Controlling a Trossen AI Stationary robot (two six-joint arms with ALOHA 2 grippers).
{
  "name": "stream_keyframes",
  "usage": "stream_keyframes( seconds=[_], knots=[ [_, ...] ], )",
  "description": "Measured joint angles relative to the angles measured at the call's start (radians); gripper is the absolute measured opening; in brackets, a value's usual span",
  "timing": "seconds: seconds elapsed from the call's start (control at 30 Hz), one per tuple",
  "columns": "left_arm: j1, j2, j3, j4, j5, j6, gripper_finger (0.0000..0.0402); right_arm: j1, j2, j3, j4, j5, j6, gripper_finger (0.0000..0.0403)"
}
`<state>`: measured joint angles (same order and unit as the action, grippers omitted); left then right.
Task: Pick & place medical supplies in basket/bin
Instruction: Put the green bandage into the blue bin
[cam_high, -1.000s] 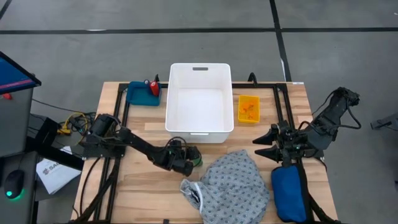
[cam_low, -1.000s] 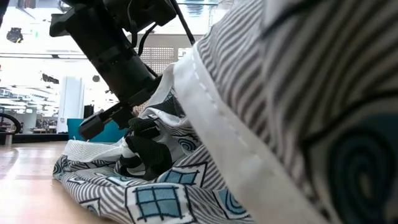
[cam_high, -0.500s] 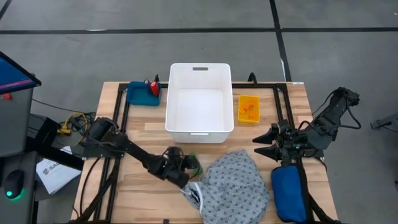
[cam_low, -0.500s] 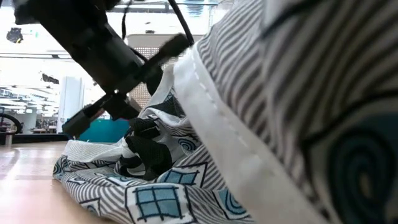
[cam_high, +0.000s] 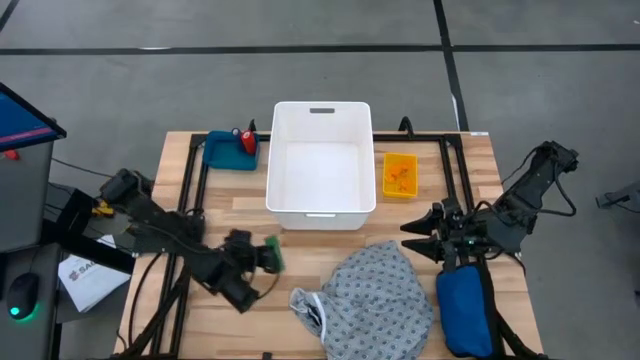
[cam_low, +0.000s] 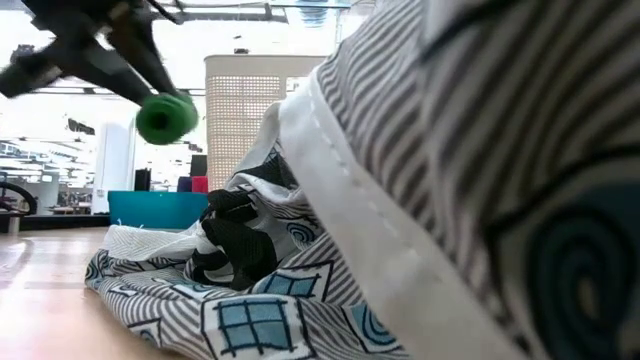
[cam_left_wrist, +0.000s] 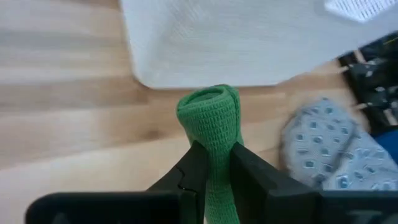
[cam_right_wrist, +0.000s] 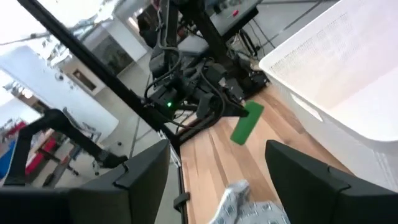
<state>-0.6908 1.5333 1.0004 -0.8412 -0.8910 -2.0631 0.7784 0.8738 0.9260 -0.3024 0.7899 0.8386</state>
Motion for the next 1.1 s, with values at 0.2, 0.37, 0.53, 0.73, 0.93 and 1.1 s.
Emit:
stream_keyframes(
  seconds=[0.2, 0.37, 0.53, 0.73, 0.93, 1.1],
  knots=[
    [-0.040, -0.145, 0.000, -0.279, 0.095, -0.025, 0.0034, 0.001, 0.013, 0.000, 0.085, 0.069, -0.019, 0.0260],
    [-0.028, -0.222, 0.000, -0.415, 0.112, -0.037, 0.0032, 0.000, 0.017, 0.000, 0.173, 0.126, -0.091, 0.0260],
    [0.081, -0.244, 0.000, -0.560, 0.100, -0.036, 0.0031, 0.000, 0.017, 0.000, 0.195, 0.163, -0.113, 0.0260],
    [0.269, -0.318, 0.000, -0.655, 0.001, -0.017, 0.0031, 0.000, 0.020, 0.000, 0.198, 0.180, -0.109, 0.0260],
    [0.481, -0.451, -0.030, -0.701, -0.088, 0.013, 0.0032, 0.000, 0.023, 0.000, 0.198, 0.181, -0.113, 0.0260],
    [0.660, -0.584, -0.123, -0.592, -0.167, 0.022, 0.0033, 0.000, 0.023, 0.000, 0.199, 0.194, -0.134, 0.0260]
  ],
)
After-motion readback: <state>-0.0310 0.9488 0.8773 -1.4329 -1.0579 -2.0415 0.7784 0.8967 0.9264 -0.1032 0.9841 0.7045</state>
